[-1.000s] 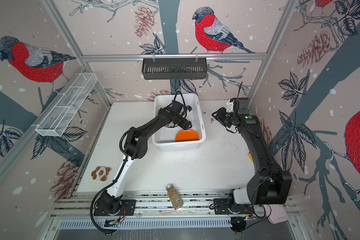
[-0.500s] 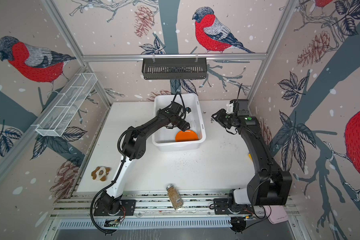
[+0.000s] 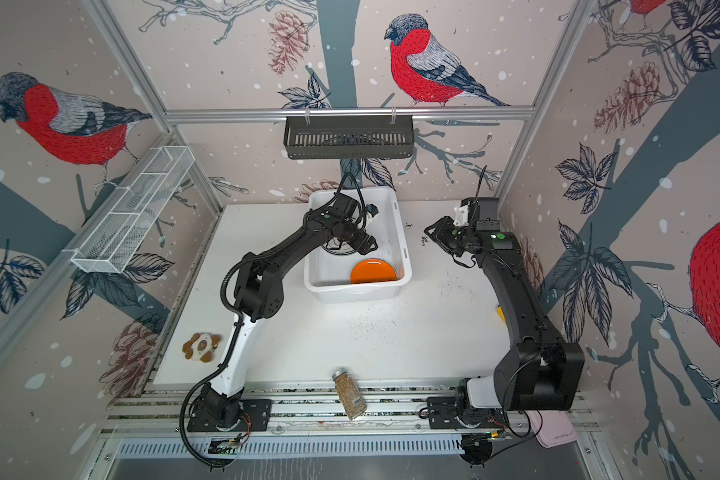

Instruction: Place the plates into the plastic bin on the countertop

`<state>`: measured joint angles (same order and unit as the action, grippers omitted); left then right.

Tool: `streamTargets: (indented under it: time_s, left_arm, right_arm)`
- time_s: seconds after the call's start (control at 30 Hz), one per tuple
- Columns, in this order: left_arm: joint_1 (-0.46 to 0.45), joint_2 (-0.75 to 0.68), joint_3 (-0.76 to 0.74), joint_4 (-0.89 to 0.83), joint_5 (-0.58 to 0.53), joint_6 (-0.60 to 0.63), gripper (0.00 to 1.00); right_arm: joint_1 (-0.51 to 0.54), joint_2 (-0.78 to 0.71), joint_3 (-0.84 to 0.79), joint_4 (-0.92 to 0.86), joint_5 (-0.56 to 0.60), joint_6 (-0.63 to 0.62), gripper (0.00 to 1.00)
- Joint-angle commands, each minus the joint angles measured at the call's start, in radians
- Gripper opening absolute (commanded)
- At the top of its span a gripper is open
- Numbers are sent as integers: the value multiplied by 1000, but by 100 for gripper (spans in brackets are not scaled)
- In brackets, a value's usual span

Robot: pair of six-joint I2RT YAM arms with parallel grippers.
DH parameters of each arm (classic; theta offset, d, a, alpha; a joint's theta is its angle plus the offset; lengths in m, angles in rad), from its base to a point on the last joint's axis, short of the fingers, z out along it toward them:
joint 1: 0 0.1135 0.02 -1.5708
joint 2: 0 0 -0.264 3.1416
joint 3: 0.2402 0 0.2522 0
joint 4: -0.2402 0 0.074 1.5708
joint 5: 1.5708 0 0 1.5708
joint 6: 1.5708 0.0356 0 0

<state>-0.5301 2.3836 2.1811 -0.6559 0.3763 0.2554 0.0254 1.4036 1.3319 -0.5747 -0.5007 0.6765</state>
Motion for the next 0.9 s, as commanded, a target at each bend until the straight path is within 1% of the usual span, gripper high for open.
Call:
streamTargets:
  time_s: [0.0,0.1,0.17,0.23,0.3,0.33,0.4,0.53,0.67,0.87]
  left_arm:
    - [33,-41,-26,-176,143,160,83]
    - [55,-96,-122,-210,152,226,85]
    - [53,-128,-185,-190,143,241,85]
    - [45,-135,-204,-193,154,245,85]
    - [34,-136,-205,-198,175,239,86]
    - [26,-140,-211,-193,178,231,89]
    - [4,-151,-242,-154,149,216,92]
    - [-26,-182,-325,-36,76,180,92]
    - [-27,-182,-347,14,54,142,92]
    - [-28,-187,-392,84,11,121,92]
  right_arm:
    - [-3,-5,2,13,-12,-15,40]
    - [-5,-7,-17,23,-16,-14,40]
    - [-4,-6,-31,36,-21,-8,40]
    - [-4,0,-40,49,-29,-2,40]
    - [-3,6,-39,53,-33,1,40]
    - [-3,6,-37,53,-33,1,40]
    - [-4,9,-34,53,-35,-2,40]
    - [-2,13,-27,52,-36,-3,39]
    - [-4,10,-23,40,-33,-10,39]
    - [-5,5,-30,32,-30,-15,39]
